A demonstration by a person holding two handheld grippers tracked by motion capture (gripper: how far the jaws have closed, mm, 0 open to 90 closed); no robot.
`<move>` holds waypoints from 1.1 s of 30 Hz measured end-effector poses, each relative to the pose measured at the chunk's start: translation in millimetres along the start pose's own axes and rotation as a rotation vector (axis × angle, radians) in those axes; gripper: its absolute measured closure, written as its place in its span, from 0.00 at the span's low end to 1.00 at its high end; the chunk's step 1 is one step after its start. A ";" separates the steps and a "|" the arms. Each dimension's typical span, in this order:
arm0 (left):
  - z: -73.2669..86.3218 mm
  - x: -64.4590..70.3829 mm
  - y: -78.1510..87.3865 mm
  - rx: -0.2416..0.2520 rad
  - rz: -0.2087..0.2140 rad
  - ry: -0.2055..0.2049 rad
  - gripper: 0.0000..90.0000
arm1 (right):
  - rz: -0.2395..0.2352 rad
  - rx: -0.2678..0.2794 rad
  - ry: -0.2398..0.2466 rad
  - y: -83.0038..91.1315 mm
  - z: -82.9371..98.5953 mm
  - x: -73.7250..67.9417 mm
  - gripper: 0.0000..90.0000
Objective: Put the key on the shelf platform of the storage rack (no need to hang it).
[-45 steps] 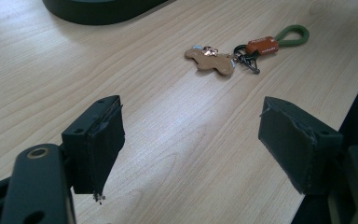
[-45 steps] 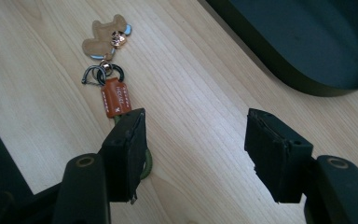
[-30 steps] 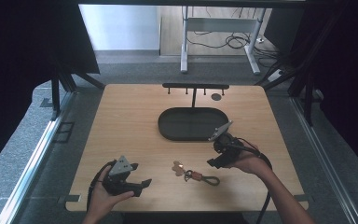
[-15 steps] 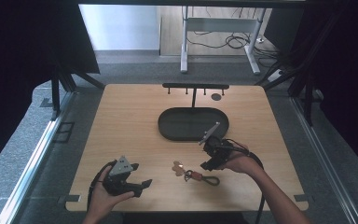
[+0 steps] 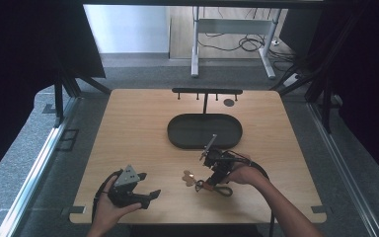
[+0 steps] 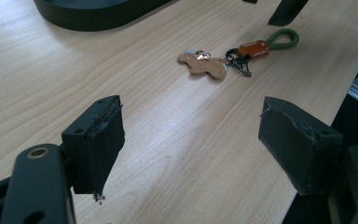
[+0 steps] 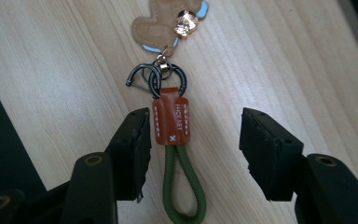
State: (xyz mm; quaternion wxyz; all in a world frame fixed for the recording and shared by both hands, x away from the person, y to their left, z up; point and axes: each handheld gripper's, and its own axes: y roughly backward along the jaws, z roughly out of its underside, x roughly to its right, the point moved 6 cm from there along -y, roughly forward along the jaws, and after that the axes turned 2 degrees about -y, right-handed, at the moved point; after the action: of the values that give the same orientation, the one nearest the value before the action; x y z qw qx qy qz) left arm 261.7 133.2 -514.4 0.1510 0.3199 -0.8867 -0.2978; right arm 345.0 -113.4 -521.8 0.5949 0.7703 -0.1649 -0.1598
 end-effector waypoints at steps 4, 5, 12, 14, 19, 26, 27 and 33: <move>-0.1 -0.4 1.0 0.001 -0.002 0.002 0.25 | -0.004 -0.024 0.014 -8.3 -0.8 -2.3 0.51; -0.1 -0.4 1.0 0.001 -0.002 0.002 0.25 | -0.004 -0.024 0.014 -8.3 -0.8 -2.3 0.51; 0.2 -0.5 0.4 0.001 -0.002 0.004 0.25 | -0.015 -0.061 0.033 -20.4 0.2 -6.0 0.55; 0.0 -0.4 0.6 0.002 -0.002 0.004 0.25 | -0.009 -0.076 0.036 -23.1 0.8 -6.3 0.57; 0.1 -1.5 1.2 0.003 -0.004 0.006 0.25 | -0.002 -0.088 0.044 -29.7 0.0 -7.9 0.57; -0.1 -0.7 1.4 0.002 -0.003 0.003 0.25 | 0.010 -0.108 0.053 -38.4 -0.8 -9.4 0.58; 0.0 -0.8 1.4 0.002 -0.003 0.003 0.25 | 0.015 -0.114 0.058 -40.5 -1.0 -10.8 0.58; 0.2 -0.8 0.7 0.002 -0.002 0.004 0.25 | 0.036 -0.125 0.066 -41.8 -1.7 -11.2 0.61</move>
State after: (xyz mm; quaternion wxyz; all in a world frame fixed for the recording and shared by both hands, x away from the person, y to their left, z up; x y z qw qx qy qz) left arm 261.9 134.3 -514.1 0.1520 0.3216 -0.8863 -0.2964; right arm 338.4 -97.0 -561.3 0.6499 0.7333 -0.1486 -0.1338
